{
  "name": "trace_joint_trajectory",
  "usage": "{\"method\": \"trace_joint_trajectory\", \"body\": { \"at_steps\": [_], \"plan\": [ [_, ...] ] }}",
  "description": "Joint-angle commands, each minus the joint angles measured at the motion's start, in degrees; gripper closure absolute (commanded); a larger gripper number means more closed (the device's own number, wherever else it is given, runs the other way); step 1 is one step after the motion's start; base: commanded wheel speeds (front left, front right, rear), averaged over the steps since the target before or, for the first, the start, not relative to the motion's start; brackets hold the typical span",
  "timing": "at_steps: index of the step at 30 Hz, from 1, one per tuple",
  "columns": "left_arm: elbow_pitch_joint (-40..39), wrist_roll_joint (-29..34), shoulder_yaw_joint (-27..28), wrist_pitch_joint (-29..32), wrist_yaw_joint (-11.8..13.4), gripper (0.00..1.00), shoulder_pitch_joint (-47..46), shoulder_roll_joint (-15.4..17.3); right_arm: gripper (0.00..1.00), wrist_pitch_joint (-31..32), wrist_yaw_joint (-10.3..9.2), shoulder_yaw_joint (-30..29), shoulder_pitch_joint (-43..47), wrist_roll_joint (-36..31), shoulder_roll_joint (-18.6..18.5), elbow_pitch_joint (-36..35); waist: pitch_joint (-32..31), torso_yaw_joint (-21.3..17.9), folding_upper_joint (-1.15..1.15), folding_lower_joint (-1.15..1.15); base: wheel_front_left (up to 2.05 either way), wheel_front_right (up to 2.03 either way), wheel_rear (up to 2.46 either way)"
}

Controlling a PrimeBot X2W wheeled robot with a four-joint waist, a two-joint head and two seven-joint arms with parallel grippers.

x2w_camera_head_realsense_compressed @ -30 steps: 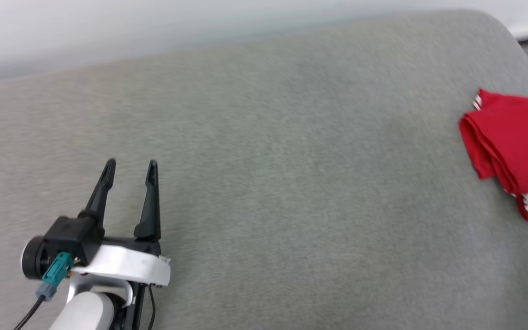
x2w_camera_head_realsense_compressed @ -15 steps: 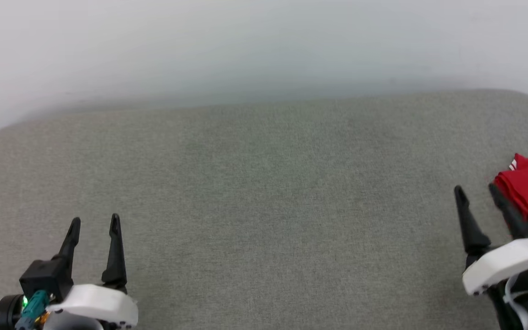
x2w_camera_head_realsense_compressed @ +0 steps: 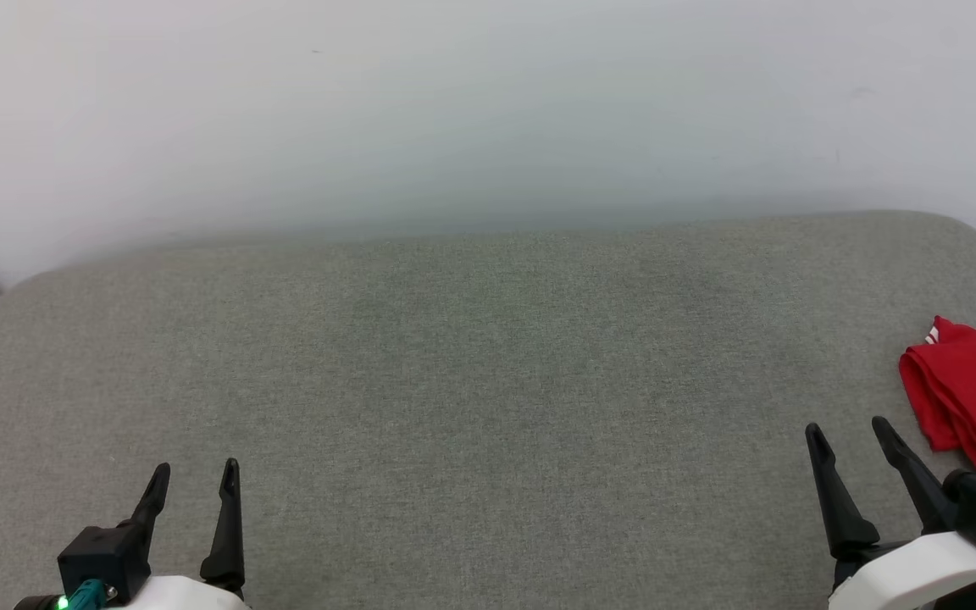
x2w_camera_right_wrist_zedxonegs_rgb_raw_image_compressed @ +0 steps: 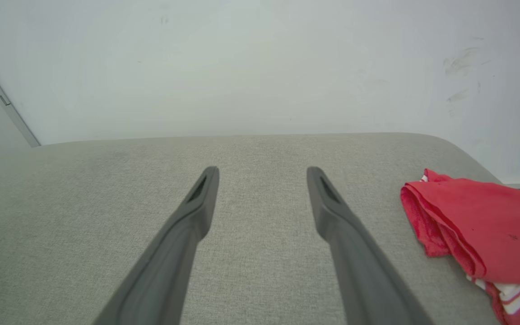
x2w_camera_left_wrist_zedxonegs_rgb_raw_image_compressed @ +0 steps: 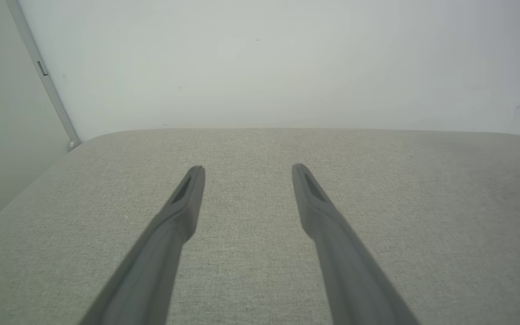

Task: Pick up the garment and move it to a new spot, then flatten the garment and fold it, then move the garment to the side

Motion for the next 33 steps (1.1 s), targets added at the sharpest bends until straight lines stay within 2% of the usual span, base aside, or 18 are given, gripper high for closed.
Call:
{"method": "trace_joint_trajectory", "body": {
  "at_steps": [1, 24, 25, 28, 33],
  "plan": [
    [-0.17, -0.18, -0.13, 0.14, 0.07, 0.0, 0.6, 0.03, 0.0, 0.19, -0.05, -0.14, 0.74, -0.11, 0.3, -0.58, -0.03, -0.01, 0.0, 0.02, 0.0, 0.0, 0.0],
    [-0.46, -0.28, -0.59, 1.42, 1.02, 0.0, -0.48, 0.94, 0.0, 1.34, -0.05, -0.14, 0.97, -2.72, 1.52, -3.39, 0.28, -0.38, 0.0, 0.02, 0.0, 0.0, 0.0],
    [-0.31, -0.09, -0.65, 1.45, 1.01, 1.0, -0.13, 0.72, 1.0, 1.4, -0.01, -0.04, 0.75, -2.34, 1.47, -3.06, 0.29, -0.38, 0.0, 0.02, 0.0, 0.0, 0.0],
    [1.1, -0.2, -1.32, 1.52, 0.98, 1.0, 0.43, -0.73, 1.0, 1.49, 0.0, 0.19, 1.09, -2.11, 1.58, -1.36, 0.3, -0.37, 0.0, 0.02, 0.0, 0.0, 0.0],
    [1.46, -4.54, 0.3, 2.65, -0.46, 1.0, -0.16, -2.26, 1.0, 1.57, 0.0, -0.07, 0.22, 3.75, 1.75, -0.07, 0.39, -0.26, 0.0, 0.02, 0.0, 0.0, 0.0]
  ]
}}
